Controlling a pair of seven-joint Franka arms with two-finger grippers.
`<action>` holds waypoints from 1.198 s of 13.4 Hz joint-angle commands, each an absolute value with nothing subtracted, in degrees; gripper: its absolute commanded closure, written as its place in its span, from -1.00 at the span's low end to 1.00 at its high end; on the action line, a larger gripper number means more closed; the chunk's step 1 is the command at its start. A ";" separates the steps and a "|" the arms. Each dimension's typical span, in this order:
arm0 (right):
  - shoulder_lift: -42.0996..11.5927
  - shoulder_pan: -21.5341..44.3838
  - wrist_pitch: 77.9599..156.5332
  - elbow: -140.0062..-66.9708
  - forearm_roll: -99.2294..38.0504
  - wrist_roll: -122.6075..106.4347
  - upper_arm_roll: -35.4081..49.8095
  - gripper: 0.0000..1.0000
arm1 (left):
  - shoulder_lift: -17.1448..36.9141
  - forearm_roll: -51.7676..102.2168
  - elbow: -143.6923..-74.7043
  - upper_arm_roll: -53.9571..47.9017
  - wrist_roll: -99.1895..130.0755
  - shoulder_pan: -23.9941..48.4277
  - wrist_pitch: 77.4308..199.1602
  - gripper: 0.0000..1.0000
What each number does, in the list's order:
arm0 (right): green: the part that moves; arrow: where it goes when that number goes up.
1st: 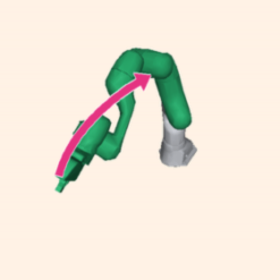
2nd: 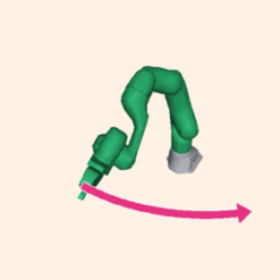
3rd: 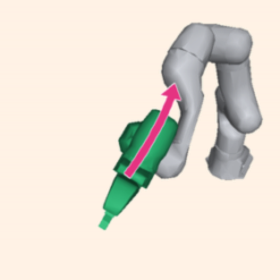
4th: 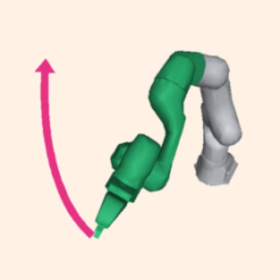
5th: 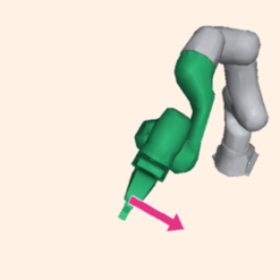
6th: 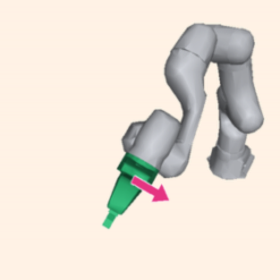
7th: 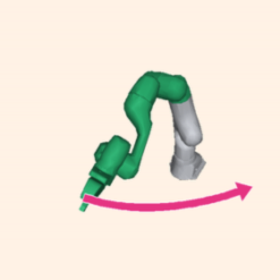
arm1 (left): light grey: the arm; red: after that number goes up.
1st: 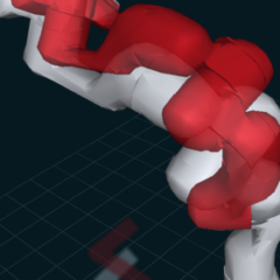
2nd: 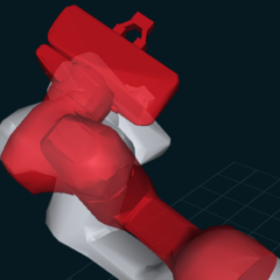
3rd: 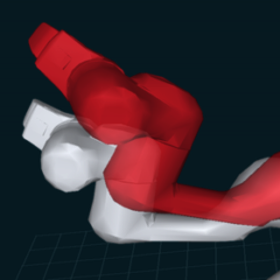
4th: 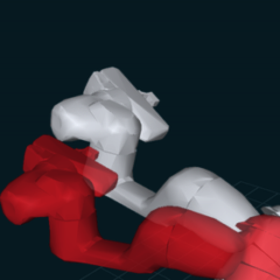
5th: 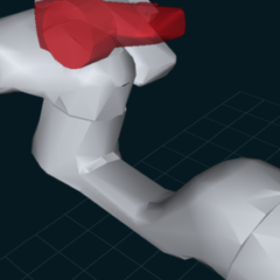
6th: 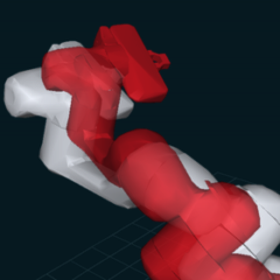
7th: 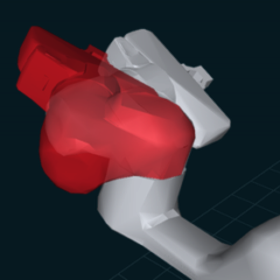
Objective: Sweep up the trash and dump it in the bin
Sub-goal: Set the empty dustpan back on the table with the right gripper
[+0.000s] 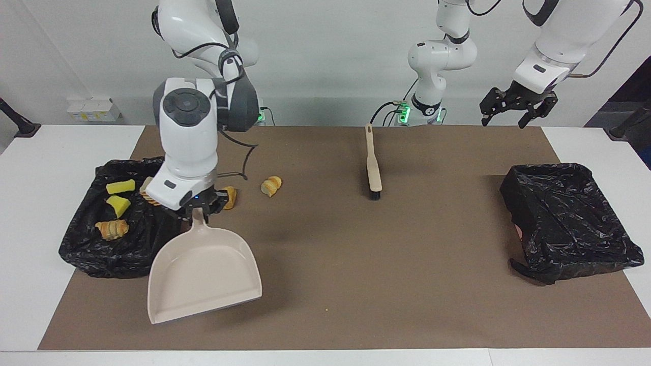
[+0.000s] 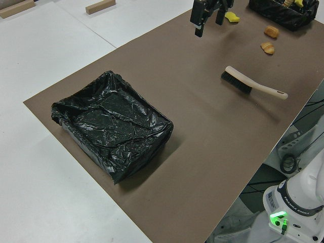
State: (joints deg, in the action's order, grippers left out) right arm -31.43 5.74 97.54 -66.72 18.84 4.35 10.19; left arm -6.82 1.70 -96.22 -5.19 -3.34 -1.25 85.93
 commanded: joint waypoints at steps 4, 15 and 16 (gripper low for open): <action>-41.74 13.96 99.23 -55.38 16.18 25.02 12.04 1.00 | -6.77 2.11 -95.71 -5.45 -2.99 -1.76 86.04 -1.00; -47.81 25.40 105.82 -52.73 10.37 38.85 15.55 1.00 | -6.77 2.11 -95.71 -5.36 -2.99 -1.76 86.04 -1.00; -48.68 26.27 105.91 -52.73 10.28 38.85 15.56 1.00 | -6.77 2.11 -95.71 -5.45 -2.99 -1.76 86.04 -1.00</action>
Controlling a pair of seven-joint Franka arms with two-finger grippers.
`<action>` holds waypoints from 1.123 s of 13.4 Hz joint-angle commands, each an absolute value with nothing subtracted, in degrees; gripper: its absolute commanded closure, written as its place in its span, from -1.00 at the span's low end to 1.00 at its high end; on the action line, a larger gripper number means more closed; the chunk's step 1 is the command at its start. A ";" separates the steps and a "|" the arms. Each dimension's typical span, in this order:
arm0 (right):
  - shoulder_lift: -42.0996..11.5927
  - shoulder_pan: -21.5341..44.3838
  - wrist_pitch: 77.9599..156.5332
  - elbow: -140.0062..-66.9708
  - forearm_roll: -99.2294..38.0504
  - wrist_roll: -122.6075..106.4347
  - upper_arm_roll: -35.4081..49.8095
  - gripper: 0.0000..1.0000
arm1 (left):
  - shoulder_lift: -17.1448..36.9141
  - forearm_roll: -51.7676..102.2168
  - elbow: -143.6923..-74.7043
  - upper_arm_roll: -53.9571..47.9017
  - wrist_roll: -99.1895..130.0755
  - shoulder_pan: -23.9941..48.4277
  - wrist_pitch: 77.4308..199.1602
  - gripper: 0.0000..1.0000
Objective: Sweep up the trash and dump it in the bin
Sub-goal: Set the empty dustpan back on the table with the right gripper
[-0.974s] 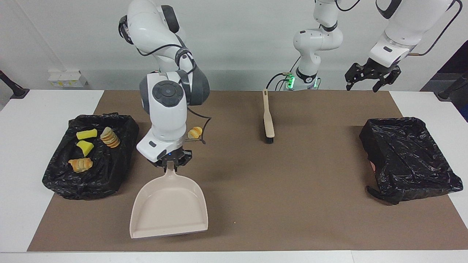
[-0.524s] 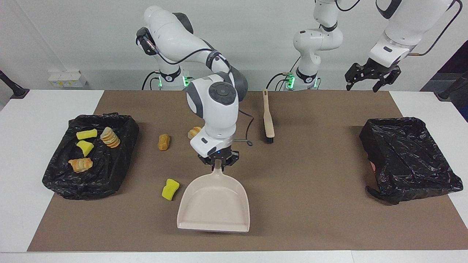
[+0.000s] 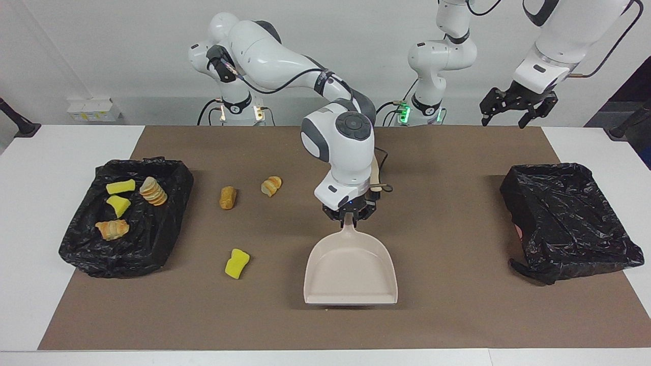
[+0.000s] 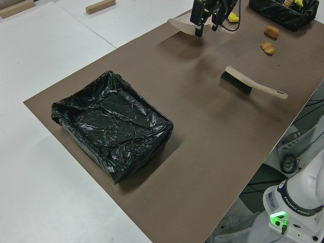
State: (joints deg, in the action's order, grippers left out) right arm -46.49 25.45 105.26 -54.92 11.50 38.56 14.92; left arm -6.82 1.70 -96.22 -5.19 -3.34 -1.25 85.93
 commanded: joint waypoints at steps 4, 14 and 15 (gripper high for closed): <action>-51.93 28.38 109.07 -52.65 10.37 38.85 15.38 1.00 | -6.77 2.11 -95.71 -5.45 -2.99 -1.76 86.04 -1.00; -52.47 29.44 111.17 -52.91 10.28 39.73 15.47 0.88 | -6.77 2.11 -95.71 -5.45 -2.99 -1.76 86.04 -1.00; -52.47 29.44 111.36 -53.00 10.20 39.81 15.29 0.86 | -6.77 2.11 -95.71 -5.45 -2.99 -1.76 85.96 -1.00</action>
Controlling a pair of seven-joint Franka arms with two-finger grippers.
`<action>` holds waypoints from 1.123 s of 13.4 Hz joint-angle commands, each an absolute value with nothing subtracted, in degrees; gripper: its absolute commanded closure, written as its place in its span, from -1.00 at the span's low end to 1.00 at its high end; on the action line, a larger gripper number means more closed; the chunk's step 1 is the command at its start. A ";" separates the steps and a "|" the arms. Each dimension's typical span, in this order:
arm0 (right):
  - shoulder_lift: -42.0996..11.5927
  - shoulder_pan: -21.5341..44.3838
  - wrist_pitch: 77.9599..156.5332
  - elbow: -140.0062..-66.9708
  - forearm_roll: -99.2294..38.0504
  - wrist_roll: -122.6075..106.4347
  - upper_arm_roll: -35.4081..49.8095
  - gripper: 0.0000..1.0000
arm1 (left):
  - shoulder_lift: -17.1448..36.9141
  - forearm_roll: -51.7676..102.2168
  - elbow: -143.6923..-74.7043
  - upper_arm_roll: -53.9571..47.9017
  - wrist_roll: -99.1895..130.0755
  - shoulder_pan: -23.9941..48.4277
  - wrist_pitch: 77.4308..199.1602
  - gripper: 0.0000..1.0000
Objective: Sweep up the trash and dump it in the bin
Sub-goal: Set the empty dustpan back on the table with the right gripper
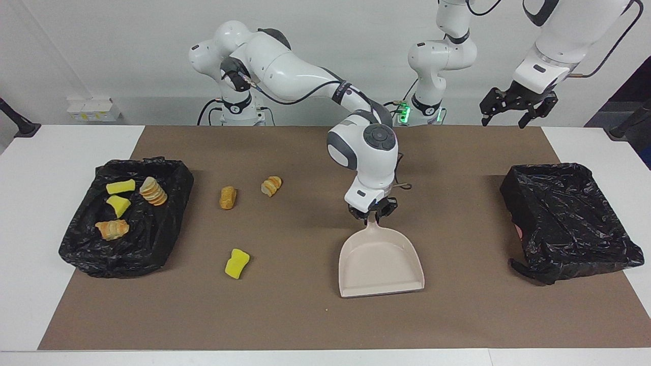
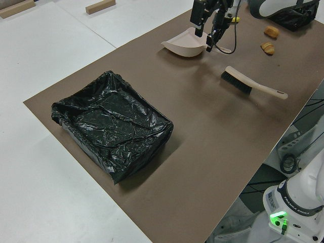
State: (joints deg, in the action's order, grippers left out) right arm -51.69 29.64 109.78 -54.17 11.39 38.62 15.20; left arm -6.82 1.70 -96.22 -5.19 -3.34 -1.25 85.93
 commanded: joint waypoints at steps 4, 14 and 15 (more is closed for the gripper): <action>-52.38 27.96 111.27 -53.44 10.02 41.57 15.38 0.41 | -6.77 2.11 -95.71 -5.45 -2.99 -1.76 86.04 -1.00; -42.64 20.83 108.72 -59.06 9.32 42.54 15.47 -0.59 | -6.77 2.11 -95.71 -5.45 -2.99 -1.76 85.96 -1.00; -40.45 20.74 108.63 -60.45 9.40 44.45 15.47 -0.67 | -6.77 2.11 -95.71 -5.45 -2.99 -1.76 85.96 -1.00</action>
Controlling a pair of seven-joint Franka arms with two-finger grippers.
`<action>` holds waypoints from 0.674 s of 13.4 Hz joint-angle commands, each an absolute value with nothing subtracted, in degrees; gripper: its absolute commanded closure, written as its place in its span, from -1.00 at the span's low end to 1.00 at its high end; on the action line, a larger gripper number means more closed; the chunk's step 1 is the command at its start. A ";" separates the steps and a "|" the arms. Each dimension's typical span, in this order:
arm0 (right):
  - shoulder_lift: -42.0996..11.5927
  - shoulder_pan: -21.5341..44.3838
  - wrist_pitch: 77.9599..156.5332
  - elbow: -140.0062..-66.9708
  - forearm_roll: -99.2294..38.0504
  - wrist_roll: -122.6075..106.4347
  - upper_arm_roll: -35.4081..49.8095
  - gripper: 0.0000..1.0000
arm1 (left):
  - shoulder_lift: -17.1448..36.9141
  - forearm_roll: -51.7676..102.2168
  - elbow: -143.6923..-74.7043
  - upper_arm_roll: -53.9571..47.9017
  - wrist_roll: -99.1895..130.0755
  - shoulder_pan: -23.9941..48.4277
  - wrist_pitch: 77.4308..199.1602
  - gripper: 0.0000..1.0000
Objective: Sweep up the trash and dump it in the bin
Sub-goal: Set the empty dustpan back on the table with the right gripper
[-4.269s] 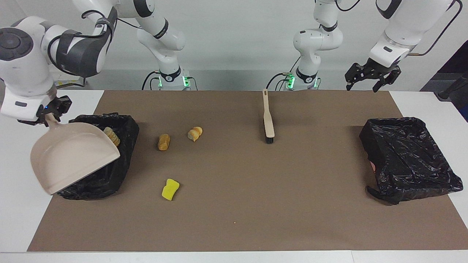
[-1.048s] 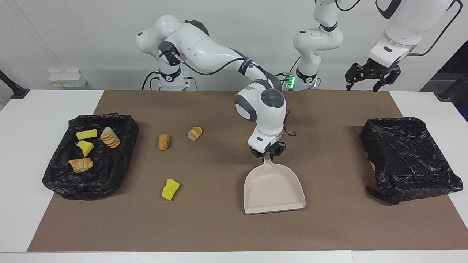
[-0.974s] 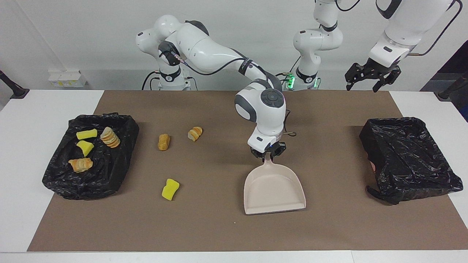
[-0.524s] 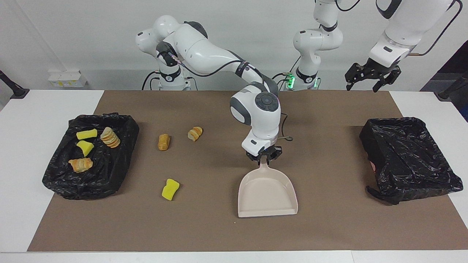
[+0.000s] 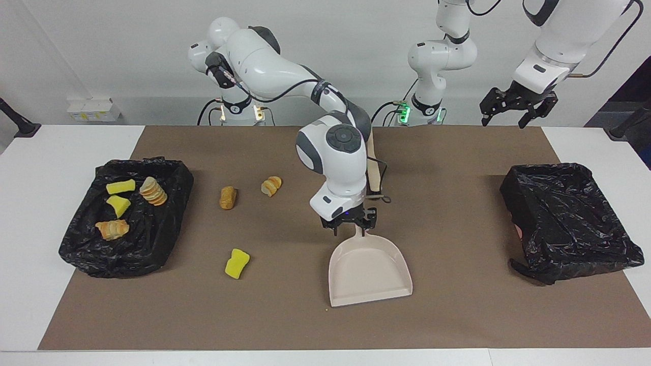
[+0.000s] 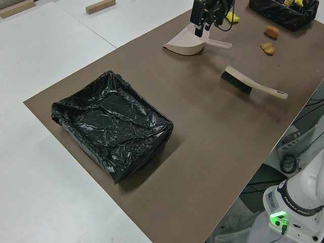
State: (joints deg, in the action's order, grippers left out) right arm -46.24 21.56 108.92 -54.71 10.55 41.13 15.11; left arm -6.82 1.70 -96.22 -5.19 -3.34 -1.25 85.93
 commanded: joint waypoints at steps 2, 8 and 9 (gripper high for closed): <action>-35.36 21.70 108.72 -65.63 9.40 48.14 15.56 -0.69 | -6.77 2.11 -95.71 -5.45 -2.99 -1.76 85.96 -1.00; -24.97 29.26 108.81 -79.17 9.49 59.58 15.64 -1.00 | -6.77 2.11 -95.71 -5.45 -2.99 -1.76 86.04 -1.00; -24.18 30.31 108.90 -80.32 9.41 60.37 15.73 -1.00 | -6.77 2.11 -95.71 -5.45 -2.99 -1.76 86.04 -1.00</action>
State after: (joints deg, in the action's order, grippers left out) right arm -28.35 29.73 107.85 -74.12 10.25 58.23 15.91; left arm -6.82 1.70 -96.22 -5.19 -3.34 -1.25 85.93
